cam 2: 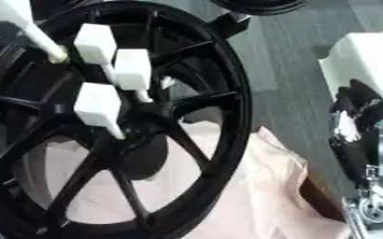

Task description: Pull the pin out of the wheel hub.

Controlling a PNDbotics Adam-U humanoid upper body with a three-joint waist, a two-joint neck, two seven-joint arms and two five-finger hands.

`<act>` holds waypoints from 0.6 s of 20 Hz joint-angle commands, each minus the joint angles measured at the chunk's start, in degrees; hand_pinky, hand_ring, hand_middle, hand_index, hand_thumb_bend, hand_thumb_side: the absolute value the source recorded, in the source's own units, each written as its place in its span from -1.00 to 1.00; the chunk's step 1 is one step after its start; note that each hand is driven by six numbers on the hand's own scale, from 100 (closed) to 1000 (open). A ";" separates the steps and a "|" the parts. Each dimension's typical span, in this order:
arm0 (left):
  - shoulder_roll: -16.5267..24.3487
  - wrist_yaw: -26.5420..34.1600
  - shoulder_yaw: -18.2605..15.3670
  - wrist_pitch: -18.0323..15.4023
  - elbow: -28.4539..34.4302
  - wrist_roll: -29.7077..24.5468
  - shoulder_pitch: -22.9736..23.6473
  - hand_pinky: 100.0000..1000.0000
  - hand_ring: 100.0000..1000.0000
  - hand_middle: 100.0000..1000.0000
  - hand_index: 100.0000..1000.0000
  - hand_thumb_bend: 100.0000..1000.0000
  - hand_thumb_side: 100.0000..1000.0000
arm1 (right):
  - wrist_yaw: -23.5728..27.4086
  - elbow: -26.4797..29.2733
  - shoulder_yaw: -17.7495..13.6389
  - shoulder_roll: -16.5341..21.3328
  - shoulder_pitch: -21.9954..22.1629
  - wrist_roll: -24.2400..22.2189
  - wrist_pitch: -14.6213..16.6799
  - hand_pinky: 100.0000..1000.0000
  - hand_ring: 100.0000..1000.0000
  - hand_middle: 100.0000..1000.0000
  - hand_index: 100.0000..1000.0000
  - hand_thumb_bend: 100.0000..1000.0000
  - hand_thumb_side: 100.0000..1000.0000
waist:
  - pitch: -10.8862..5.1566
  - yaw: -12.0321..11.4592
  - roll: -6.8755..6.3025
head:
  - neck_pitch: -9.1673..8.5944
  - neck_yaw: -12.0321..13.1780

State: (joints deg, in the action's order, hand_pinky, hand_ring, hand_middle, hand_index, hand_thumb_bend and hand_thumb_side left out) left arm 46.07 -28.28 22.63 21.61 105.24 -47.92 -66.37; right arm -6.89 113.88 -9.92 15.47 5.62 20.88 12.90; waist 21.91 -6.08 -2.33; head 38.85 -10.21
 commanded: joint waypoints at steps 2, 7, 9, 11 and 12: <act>2.75 -1.11 -5.38 3.73 -3.08 0.29 0.53 0.26 -0.08 -0.47 -0.16 -1.00 -0.72 | 0.23 0.71 -0.69 1.32 0.25 0.18 0.40 0.49 0.52 0.39 0.66 -1.00 0.03 | -1.88 -0.29 0.13 | -0.30 -0.18; 4.70 -4.36 -11.41 7.38 -9.79 4.37 4.11 0.26 -0.08 -0.48 -0.16 -1.00 -0.70 | 0.22 0.71 -0.94 1.32 0.36 0.40 0.54 0.49 0.52 0.39 0.66 -1.00 0.02 | -2.01 -0.52 0.18 | -0.14 -0.29; 5.20 -6.04 -13.99 9.02 -12.55 6.07 5.40 0.26 -0.08 -0.49 -0.15 -1.00 -0.68 | 0.20 0.71 -1.02 1.25 0.41 0.48 0.60 0.49 0.52 0.39 0.66 -1.00 0.02 | -1.99 -0.56 0.27 | -0.09 -0.35; 5.45 -7.76 -16.56 10.00 -15.35 7.80 6.60 0.30 -0.07 -0.48 -0.13 -1.00 -0.66 | 0.18 0.71 -1.07 1.20 0.38 0.54 0.66 0.49 0.52 0.39 0.66 -1.00 0.02 | -1.95 -0.63 0.31 | -0.06 -0.28; 5.44 -8.58 -17.61 9.92 -16.77 8.67 7.27 0.31 -0.06 -0.46 -0.12 -1.00 -0.65 | 0.20 0.71 -1.08 1.17 0.34 0.56 0.66 0.49 0.52 0.39 0.66 -1.00 0.02 | -1.92 -0.65 0.32 | -0.10 -0.26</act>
State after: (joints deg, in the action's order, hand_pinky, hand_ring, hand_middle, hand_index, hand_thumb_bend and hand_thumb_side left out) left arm 49.03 -35.64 7.42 29.94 89.64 -39.31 -58.45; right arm -6.89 113.88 -10.59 15.60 6.05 21.36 13.39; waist 21.74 -6.67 -2.00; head 38.89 -10.40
